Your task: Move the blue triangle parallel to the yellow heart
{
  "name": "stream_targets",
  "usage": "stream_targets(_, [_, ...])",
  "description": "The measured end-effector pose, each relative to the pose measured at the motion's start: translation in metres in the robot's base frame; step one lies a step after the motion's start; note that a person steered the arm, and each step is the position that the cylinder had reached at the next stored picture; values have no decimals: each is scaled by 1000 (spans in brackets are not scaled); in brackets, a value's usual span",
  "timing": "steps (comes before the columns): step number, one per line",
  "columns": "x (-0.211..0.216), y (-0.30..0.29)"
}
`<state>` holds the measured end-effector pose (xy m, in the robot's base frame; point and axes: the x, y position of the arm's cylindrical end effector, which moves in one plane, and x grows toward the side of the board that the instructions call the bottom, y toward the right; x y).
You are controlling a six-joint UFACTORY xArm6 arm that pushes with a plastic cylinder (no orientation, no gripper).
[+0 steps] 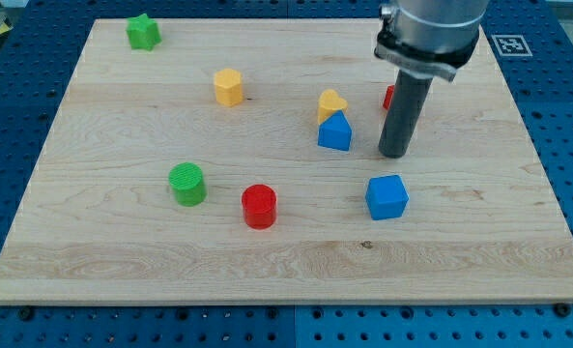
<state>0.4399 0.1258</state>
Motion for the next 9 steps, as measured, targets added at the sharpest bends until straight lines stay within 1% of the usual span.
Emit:
stream_targets(1, [-10, -17])
stream_targets(2, [-8, -33])
stream_targets(4, [-8, -83])
stream_targets(5, [1, -105])
stream_targets(6, [19, -113])
stream_targets(7, [19, -133])
stream_targets(9, [-10, -140])
